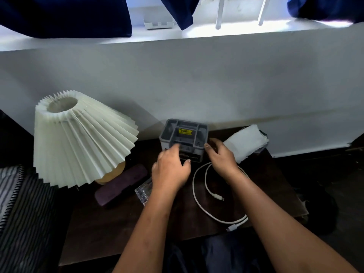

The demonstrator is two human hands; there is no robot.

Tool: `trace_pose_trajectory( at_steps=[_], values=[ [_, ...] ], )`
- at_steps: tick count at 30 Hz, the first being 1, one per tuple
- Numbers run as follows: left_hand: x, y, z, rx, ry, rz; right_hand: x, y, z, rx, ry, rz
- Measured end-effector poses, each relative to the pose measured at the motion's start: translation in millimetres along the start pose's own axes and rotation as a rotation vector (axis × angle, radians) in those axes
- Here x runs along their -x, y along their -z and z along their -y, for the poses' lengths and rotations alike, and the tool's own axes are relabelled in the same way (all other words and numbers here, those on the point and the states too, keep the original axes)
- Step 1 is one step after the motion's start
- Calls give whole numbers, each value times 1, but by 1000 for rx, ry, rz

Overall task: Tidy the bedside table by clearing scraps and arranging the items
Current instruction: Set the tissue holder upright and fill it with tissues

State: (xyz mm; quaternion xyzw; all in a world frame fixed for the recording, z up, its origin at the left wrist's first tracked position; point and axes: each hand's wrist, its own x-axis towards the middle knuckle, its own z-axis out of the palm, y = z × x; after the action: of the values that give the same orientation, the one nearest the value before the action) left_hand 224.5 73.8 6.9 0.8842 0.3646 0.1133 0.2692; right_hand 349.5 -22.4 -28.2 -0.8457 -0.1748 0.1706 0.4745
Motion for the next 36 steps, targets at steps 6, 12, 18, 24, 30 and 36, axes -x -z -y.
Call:
trace_pose_trajectory(
  at_steps=[6, 12, 18, 24, 30, 36],
  values=[
    [-10, 15, 21, 13, 113, -77, 17, 4, 12, 405, 167, 22],
    [-17, 13, 25, 10, 105, 22, 6, -9, 17, 575, 203, 9],
    [-18, 9, 20, -27, 42, 85, 0, 28, 15, 666, 140, 140],
    [-12, 3, 10, -100, 7, 135, -3, 37, 12, 631, 146, 228],
    [-15, 1, 4, -66, 17, 42, -17, 52, 1, 274, 68, -11],
    [-12, -4, -1, 15, -68, -15, -25, 75, -33, 688, -164, -239]
  ],
)
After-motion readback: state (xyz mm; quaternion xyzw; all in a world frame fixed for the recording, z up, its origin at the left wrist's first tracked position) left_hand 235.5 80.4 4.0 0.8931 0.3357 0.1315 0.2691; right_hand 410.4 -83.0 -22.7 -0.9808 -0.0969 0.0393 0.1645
